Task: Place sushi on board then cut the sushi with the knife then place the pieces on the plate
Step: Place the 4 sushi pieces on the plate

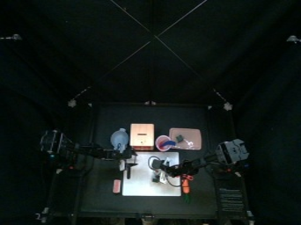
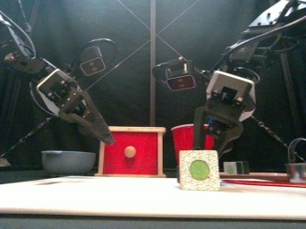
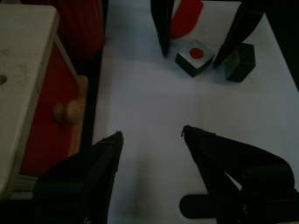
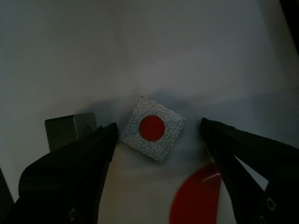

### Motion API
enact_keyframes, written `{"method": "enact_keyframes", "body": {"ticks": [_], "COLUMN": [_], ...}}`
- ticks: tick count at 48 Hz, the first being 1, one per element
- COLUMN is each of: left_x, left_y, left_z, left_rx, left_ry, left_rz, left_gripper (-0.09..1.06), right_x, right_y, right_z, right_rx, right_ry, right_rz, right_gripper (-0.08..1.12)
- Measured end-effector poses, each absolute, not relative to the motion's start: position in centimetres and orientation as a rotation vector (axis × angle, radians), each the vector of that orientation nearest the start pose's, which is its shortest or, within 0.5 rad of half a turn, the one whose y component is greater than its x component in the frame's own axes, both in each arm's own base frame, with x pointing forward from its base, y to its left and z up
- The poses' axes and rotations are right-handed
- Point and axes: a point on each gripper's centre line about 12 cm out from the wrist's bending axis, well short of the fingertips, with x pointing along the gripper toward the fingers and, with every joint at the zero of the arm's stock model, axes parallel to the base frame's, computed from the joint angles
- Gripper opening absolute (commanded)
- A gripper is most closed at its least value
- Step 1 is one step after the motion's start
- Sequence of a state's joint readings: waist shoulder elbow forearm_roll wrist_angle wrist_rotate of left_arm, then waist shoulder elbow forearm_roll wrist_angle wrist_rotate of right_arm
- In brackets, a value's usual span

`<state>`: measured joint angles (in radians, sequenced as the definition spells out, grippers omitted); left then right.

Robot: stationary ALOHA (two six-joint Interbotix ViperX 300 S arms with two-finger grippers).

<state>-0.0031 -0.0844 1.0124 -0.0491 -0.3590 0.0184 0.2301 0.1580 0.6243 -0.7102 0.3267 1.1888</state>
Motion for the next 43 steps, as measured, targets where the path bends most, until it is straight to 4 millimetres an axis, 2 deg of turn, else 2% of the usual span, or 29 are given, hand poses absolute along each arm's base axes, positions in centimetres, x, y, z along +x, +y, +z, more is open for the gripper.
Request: {"method": "enact_keyframes", "body": {"ticks": [7, 20, 24, 29, 33, 43], "left_x": [31.3, 31.3, 31.3, 31.3, 31.3, 31.3], "left_y": [0.1, 0.2, 0.2, 0.2, 0.2, 0.2], "left_z": [12.7, 12.7, 12.7, 12.6, 12.7, 12.7], "left_rx": [-0.022, -0.023, -0.021, -0.021, -0.022, -0.014], "left_ry": [0.569, 0.569, 0.569, 0.572, 0.571, 0.571], "left_rz": [0.023, 0.024, 0.023, 0.023, 0.025, 0.019], "left_gripper": [0.92, 0.92, 0.92, 0.92, 0.92, 0.92], "right_x": [37.4, 37.5, 37.7, 37.9, 38.2, 38.0], "right_y": [6.1, 6.0, 6.0, 5.8, 5.6, 5.0], "right_z": [10.4, 10.4, 10.6, 11.0, 12.2, 16.8], "right_rx": [0.23, 0.234, 0.236, 0.23, 0.23, 0.211], "right_ry": [0.978, 0.976, 0.974, 0.971, 0.949, 0.87], "right_rz": [-0.235, -0.239, -0.244, -0.262, -0.276, -0.315], "right_gripper": [0.97, 0.68, 0.64, 0.64, 0.64, 0.64]}}
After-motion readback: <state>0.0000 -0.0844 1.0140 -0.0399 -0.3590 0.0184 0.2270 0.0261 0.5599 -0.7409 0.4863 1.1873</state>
